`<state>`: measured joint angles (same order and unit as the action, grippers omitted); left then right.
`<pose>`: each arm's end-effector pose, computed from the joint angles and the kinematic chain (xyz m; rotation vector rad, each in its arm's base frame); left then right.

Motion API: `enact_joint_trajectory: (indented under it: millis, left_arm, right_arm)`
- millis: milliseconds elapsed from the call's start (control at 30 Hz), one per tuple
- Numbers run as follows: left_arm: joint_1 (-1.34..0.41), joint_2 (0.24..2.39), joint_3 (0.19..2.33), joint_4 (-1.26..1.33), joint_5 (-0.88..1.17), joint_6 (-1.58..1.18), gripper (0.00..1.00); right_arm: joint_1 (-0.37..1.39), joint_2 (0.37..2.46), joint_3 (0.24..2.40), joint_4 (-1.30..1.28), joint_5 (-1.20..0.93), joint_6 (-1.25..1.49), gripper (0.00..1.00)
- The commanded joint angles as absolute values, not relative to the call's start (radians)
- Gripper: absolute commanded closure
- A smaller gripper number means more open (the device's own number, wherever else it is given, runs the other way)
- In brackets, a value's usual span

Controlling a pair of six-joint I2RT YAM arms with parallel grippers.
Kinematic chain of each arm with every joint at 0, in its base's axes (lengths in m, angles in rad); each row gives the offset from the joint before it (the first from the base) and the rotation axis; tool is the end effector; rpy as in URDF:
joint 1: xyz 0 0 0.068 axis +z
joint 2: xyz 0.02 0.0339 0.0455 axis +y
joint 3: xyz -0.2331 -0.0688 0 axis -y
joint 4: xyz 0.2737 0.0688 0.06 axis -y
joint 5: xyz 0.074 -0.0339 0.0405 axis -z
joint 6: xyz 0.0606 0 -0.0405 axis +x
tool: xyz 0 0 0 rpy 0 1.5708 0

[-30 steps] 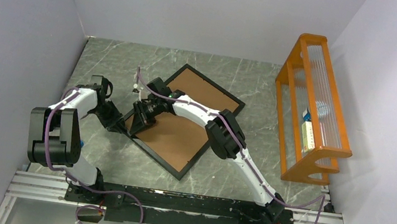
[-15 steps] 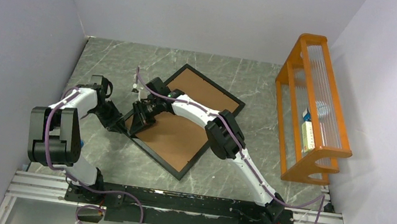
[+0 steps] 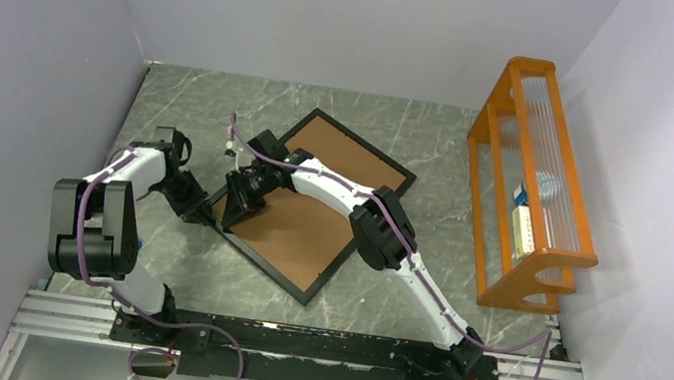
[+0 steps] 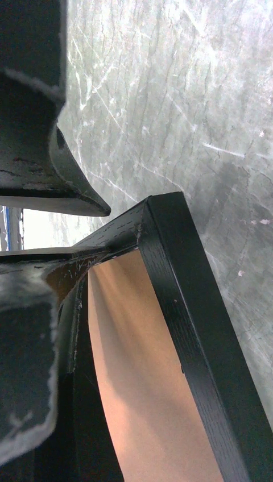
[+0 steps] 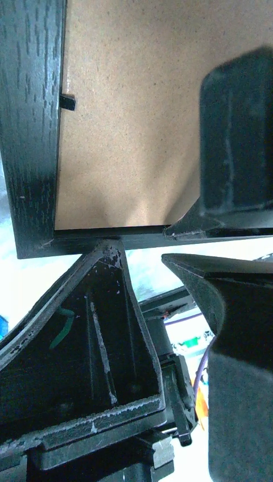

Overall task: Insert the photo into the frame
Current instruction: Install the photo frame at the center of the board.

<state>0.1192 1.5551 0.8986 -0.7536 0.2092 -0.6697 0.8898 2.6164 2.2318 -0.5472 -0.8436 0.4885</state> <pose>0.2905 0.0221 0.0955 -1.1376 2.7994 -0.3714 0.3212 0.4683 0.0916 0.9230 -2.5441 -1.4903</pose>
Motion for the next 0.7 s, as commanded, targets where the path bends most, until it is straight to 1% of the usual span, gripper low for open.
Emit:
enact_joint_trajectory:
  millis: [0,233,400,533,667]
  left_arm:
    - [0.119,1.598,0.880,-0.761,0.136,-0.655,0.69]
    - [0.118,1.589,0.877,-0.760,0.122,-0.661,0.69]
    - [0.119,1.589,0.882,-0.758,0.127,-0.664,0.69]
    - [0.120,1.578,0.888,-0.746,0.147,-0.665,0.67]
    - [0.122,1.550,0.895,-0.700,0.209,-0.663,0.60]
  right_arm:
    - [0.841,2.676,2.226,-0.657,-0.589,0.394,0.78]
    - [0.838,2.696,2.229,-0.709,-0.441,0.365,0.74]
    - [0.833,2.678,2.227,-0.714,-0.397,0.357,0.69]
    - [0.809,2.569,2.184,-0.639,-0.415,0.381,0.64]
    - [0.755,2.422,2.131,-0.557,-0.396,0.410,0.60]
